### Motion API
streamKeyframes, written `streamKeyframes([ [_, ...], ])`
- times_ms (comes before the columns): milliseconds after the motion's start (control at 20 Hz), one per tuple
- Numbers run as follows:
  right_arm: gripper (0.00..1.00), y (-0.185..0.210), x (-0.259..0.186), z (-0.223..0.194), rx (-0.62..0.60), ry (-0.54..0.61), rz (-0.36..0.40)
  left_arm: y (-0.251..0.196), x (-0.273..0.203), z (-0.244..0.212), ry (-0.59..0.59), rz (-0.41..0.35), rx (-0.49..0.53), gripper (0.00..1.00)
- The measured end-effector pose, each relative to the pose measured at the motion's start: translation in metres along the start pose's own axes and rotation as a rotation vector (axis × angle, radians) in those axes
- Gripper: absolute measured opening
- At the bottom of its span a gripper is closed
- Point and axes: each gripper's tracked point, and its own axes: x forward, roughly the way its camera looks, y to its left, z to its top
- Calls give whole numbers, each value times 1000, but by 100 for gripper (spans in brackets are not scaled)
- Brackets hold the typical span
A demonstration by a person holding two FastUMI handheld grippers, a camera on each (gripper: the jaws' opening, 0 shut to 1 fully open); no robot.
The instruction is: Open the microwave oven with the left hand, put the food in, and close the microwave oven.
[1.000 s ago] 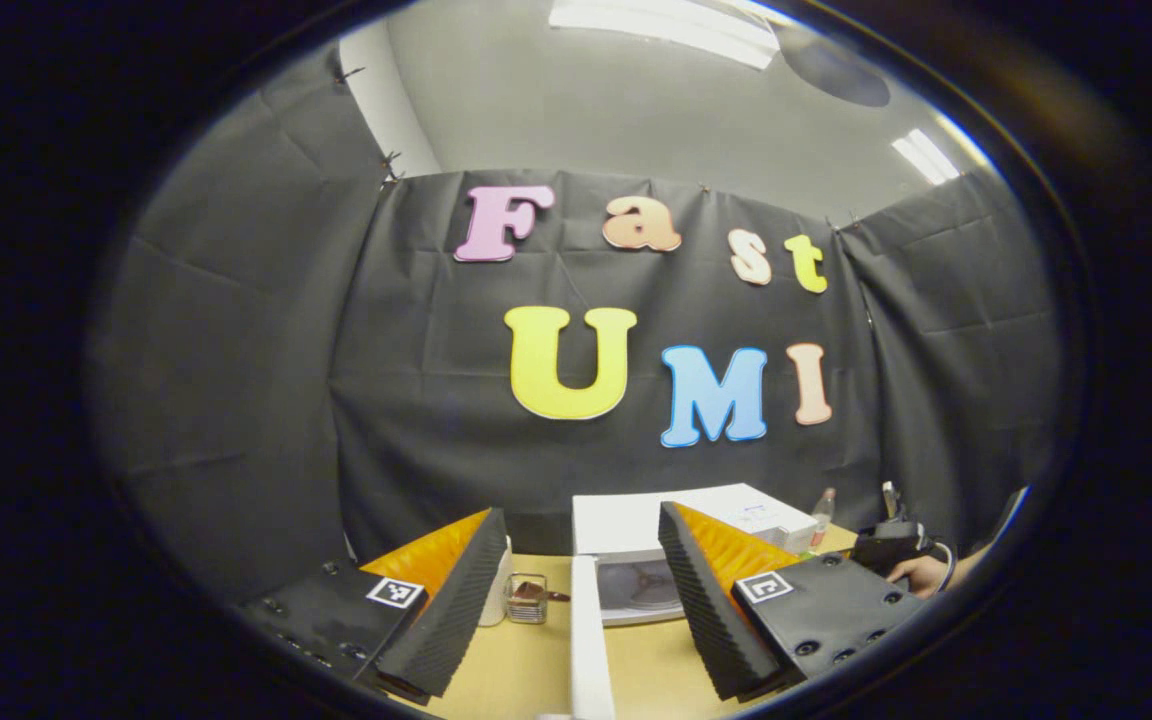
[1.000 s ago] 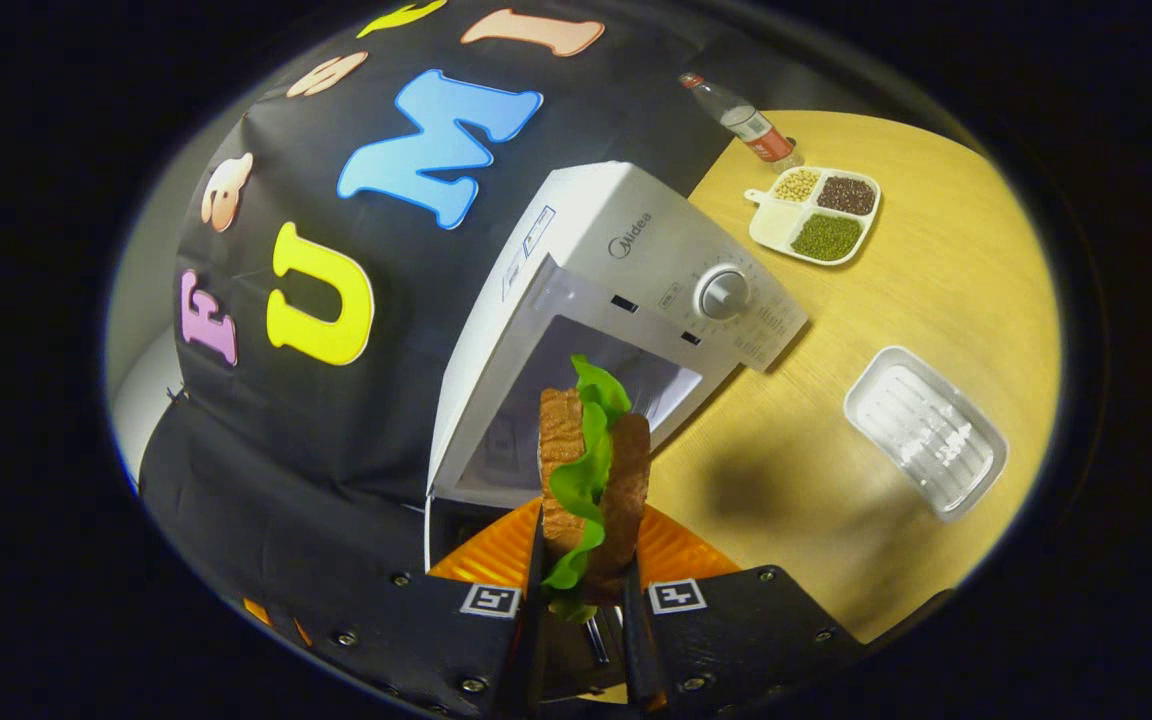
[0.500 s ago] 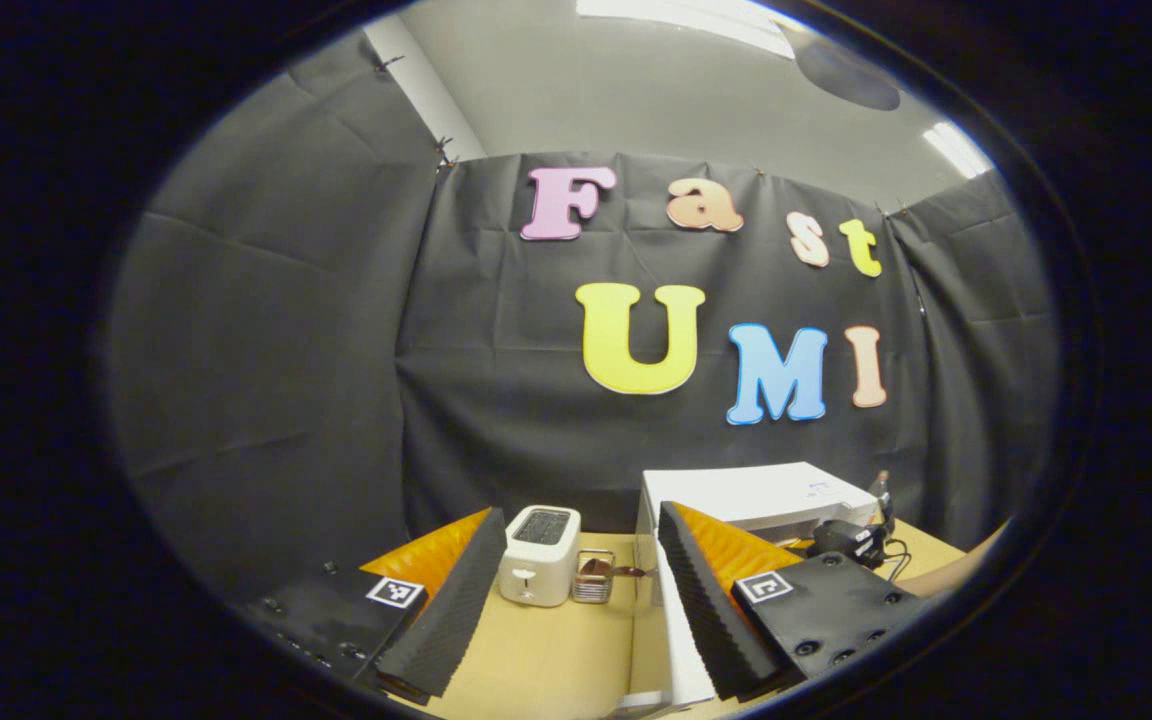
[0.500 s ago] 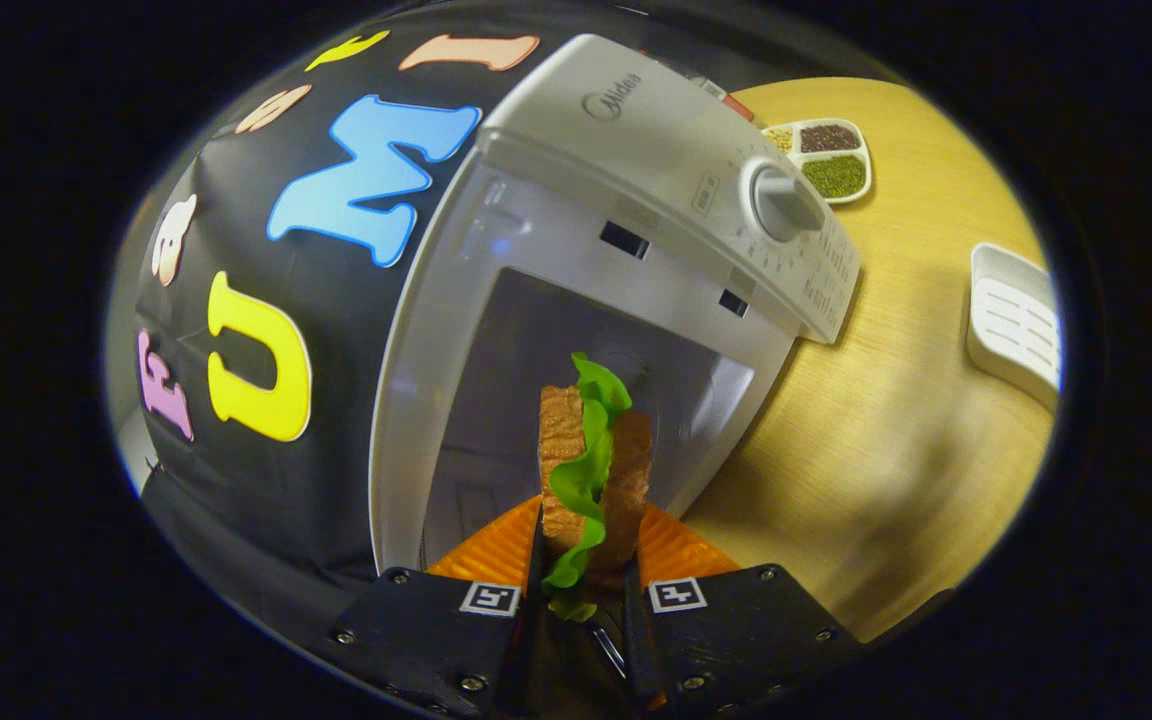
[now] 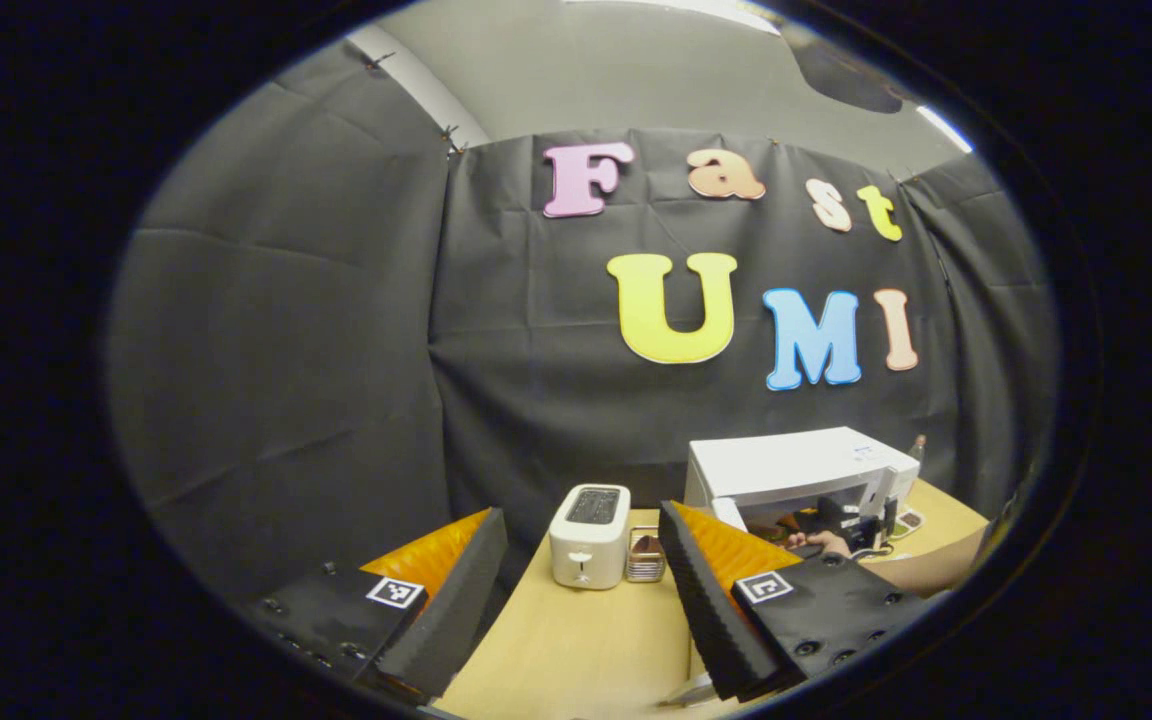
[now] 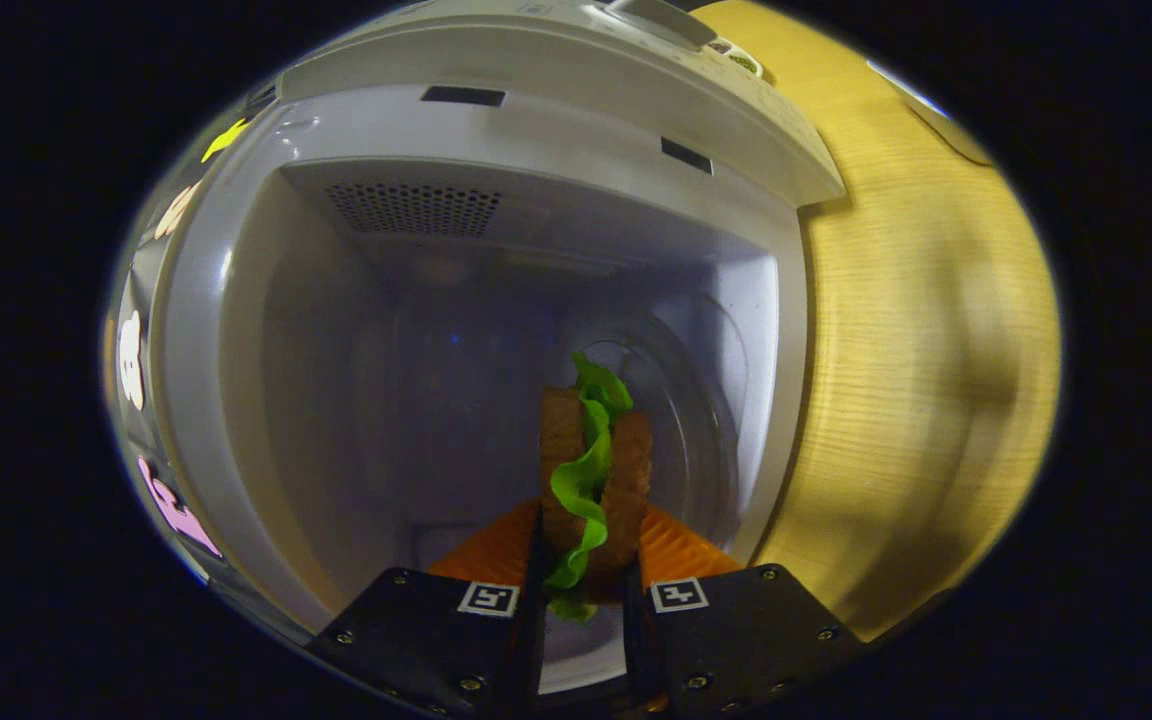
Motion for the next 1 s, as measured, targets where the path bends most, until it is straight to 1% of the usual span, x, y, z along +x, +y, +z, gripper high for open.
streamKeyframes([
  [100, 33, 2, 12, -3, 22, -10, -4, -3, 5, -10, 20, -17, 1, 95],
  [150, 39, 2, 14, -4, 18, -7, -20, -5, 5, -11, 23, -33, 1, 98],
  [200, 43, -1, 13, -6, -4, 1, -42, -6, 6, -10, 19, -42, 2, 98],
  [250, 51, -4, 9, -8, -27, 13, -63, -6, 8, -7, 11, -49, 0, 94],
  [300, 52, -9, 5, -10, -59, 33, -91, -6, 11, -8, 4, -52, -4, 97],
  [350, 61, -10, -4, -12, -105, 63, -91, -4, 11, -8, -2, -57, -9, 94],
  [400, 68, -9, -10, -15, -157, 81, -96, -5, 12, -8, -7, -66, -14, 97],
  [450, 83, -9, -16, -14, -225, 85, -106, -6, 15, -7, -11, -73, -18, 97],
  [500, 87, -12, -28, -10, -291, 85, -133, -10, 21, -6, -14, -85, -24, 98],
  [550, 90, -14, -37, -7, -343, 86, -143, -15, 25, -5, -19, -96, -28, 98],
  [650, 91, -16, -60, -2, -436, 89, -150, -22, 31, -4, -25, -113, -36, 97],
  [700, 82, -18, -73, 3, -513, 97, -162, -28, 36, -4, -28, -124, -39, 98],
  [750, 91, -18, -85, 8, -588, 102, -165, -33, 38, -3, -32, -135, -41, 97],
  [850, 91, -9, -110, 14, -732, 119, -147, -44, 46, -2, -46, -160, -52, 98],
  [900, 91, -2, -123, 21, -805, 114, -133, -51, 50, -1, -51, -173, -60, 94],
  [950, 91, 5, -138, 26, -874, 110, -115, -58, 53, 3, -58, -184, -69, 97],
  [1000, 91, 13, -153, 32, -944, 106, -98, -64, 55, 6, -68, -198, -77, 94],
])
